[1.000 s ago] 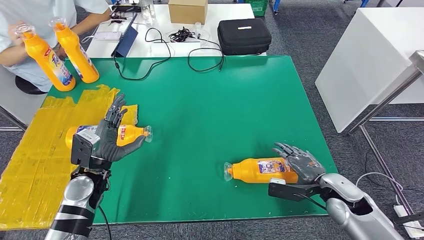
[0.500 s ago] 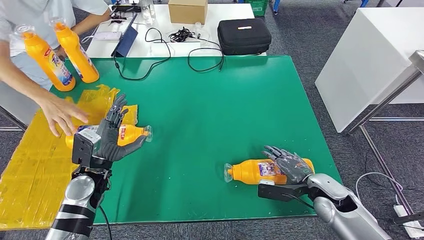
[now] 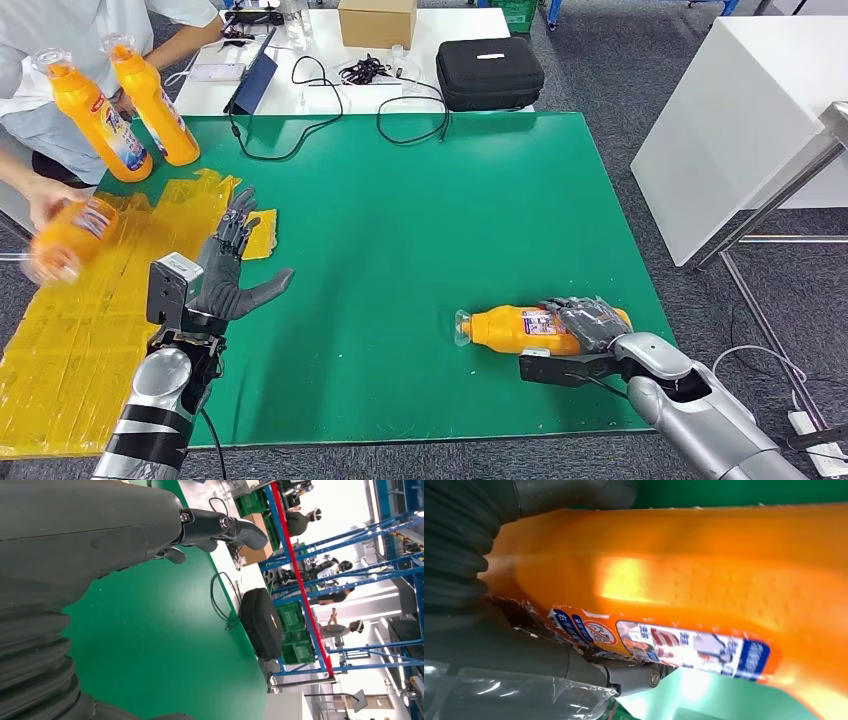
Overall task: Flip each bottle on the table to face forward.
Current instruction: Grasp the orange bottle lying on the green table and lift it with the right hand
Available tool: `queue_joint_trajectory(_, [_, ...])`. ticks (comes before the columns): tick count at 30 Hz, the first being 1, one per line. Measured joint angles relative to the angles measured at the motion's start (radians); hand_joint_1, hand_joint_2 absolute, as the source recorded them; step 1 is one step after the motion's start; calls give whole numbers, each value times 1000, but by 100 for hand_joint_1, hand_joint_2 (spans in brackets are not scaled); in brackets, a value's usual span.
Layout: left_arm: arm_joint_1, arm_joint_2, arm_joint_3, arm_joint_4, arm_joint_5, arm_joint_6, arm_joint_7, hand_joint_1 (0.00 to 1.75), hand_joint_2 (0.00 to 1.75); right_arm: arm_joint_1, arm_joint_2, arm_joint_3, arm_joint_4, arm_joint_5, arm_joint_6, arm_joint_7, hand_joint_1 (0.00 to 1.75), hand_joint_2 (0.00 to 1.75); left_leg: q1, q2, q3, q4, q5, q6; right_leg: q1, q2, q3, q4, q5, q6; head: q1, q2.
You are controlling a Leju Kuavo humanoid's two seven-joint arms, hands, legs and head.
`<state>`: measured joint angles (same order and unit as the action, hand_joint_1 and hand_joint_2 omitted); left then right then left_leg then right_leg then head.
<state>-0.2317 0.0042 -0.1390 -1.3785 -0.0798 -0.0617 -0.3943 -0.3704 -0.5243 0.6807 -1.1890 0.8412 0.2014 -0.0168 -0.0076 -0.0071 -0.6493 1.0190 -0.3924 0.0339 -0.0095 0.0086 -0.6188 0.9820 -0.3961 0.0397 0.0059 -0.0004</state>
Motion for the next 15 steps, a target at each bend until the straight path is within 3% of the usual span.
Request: queue_joint_trajectory(15, [-2, 0, -2, 9, 29, -13, 10, 0, 175, -66, -24, 65, 35, 65, 27, 29, 175, 175, 0, 0, 1, 0, 0, 0, 0, 0, 1, 0, 0, 0, 0, 0])
